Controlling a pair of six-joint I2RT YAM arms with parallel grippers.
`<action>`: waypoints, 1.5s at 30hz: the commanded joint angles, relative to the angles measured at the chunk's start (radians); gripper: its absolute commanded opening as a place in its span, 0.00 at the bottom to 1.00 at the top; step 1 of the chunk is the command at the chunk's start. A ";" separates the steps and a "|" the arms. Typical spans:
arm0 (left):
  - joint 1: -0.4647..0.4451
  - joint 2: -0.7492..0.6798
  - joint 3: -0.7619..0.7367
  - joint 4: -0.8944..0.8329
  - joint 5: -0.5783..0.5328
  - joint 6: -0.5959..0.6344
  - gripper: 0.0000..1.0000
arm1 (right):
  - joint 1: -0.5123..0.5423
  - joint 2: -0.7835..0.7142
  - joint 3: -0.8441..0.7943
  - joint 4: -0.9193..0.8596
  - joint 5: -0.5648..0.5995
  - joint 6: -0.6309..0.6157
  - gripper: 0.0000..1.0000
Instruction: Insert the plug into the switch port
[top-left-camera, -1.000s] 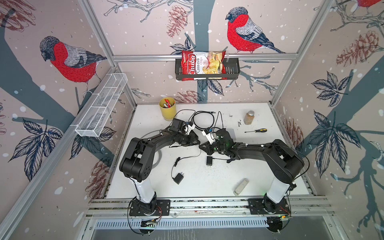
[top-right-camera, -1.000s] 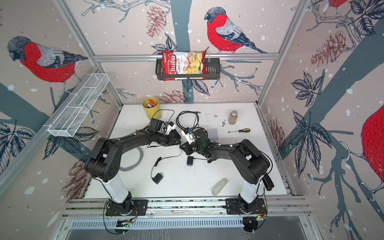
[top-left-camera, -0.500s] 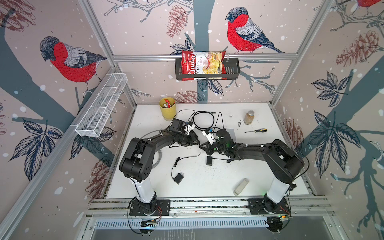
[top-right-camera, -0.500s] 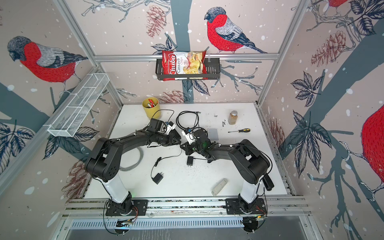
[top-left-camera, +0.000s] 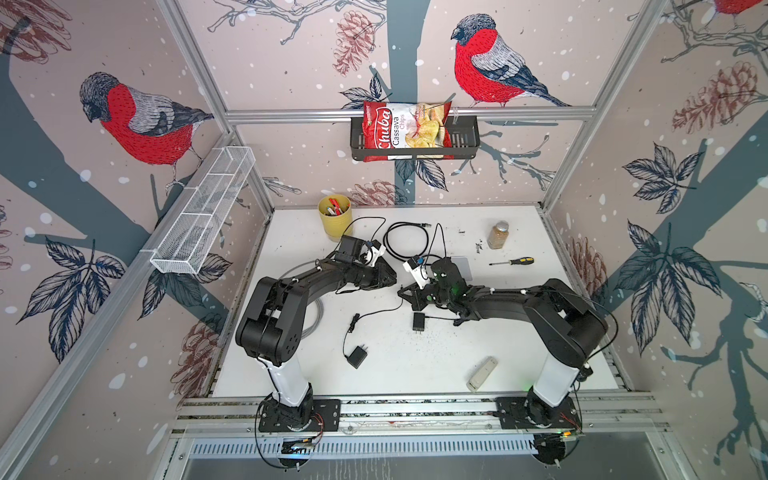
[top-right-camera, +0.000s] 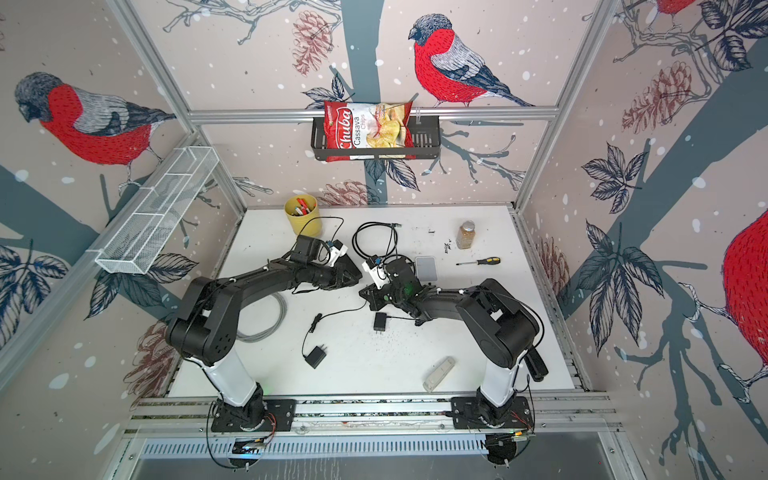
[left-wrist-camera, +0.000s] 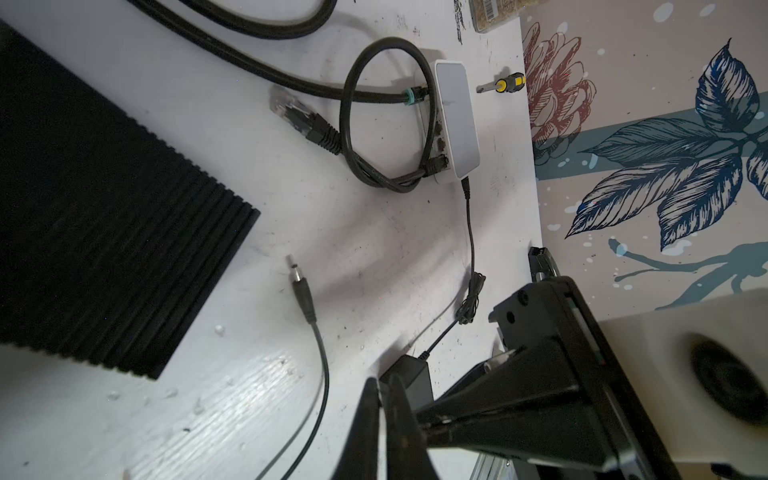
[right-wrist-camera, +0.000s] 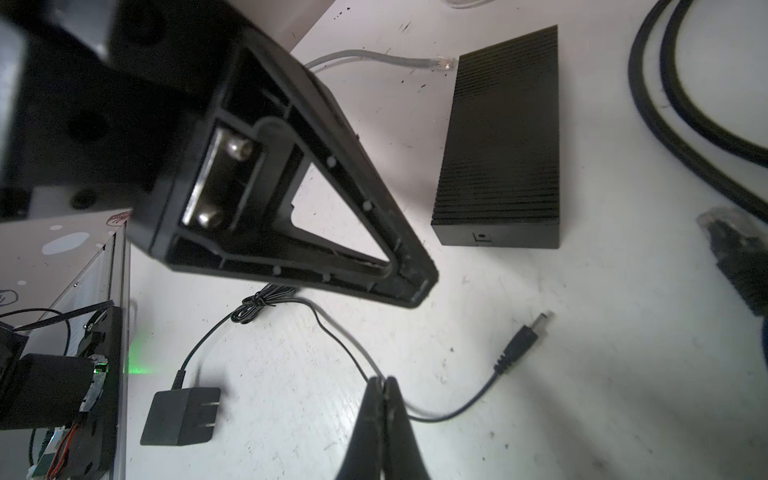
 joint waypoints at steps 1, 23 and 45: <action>0.001 -0.004 0.007 0.000 -0.026 0.015 0.13 | -0.014 -0.009 0.000 -0.009 0.027 0.010 0.08; -0.263 0.211 0.248 -0.259 -0.629 0.060 0.43 | -0.129 -0.143 -0.066 -0.184 0.324 0.179 0.41; -0.311 0.264 0.253 -0.309 -0.760 0.028 0.08 | -0.114 -0.184 -0.084 -0.190 0.345 0.173 0.43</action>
